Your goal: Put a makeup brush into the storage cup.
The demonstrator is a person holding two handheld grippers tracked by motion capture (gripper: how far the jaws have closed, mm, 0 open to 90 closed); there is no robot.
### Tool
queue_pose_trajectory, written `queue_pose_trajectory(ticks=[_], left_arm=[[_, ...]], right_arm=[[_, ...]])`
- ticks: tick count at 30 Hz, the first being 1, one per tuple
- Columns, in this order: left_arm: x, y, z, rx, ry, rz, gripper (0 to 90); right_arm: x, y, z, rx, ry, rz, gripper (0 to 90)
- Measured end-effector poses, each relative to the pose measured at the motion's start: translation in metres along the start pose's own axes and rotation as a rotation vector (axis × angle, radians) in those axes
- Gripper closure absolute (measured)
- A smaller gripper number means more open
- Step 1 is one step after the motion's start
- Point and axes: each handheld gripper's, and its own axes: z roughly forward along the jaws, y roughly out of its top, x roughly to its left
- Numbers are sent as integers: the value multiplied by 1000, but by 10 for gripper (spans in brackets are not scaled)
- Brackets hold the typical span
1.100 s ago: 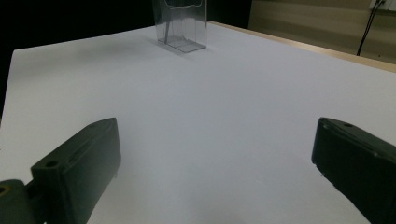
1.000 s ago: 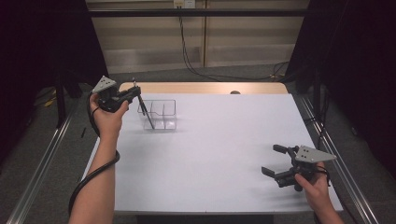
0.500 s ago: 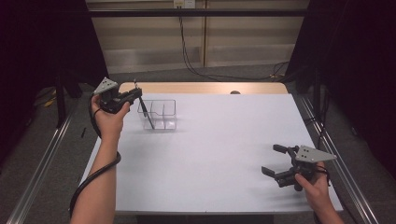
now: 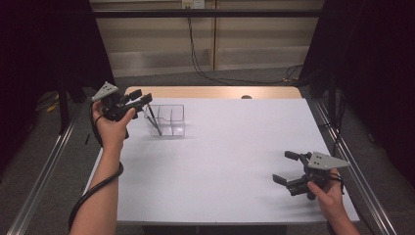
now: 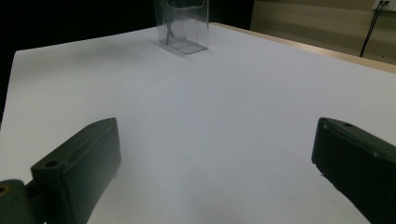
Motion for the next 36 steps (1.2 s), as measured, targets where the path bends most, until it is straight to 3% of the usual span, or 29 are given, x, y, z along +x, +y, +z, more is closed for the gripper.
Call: queue_pose_trajectory(ticks=[8, 14, 24, 36], left_arm=[[-5, -4, -3, 23, -12, -6, 337], [-10, -6, -5, 18, -5, 16, 266], [-12, -10, -16, 12, -8, 16, 125], [-13, -19, -23, 11, -18, 12, 64]], right_arm=[[1, 0, 0, -1, 1, 4, 11], [2, 0, 0, 1, 2, 6, 12], [1, 2, 2, -5, 2, 6, 10], [0, 2, 5, -5, 4, 9, 10]])
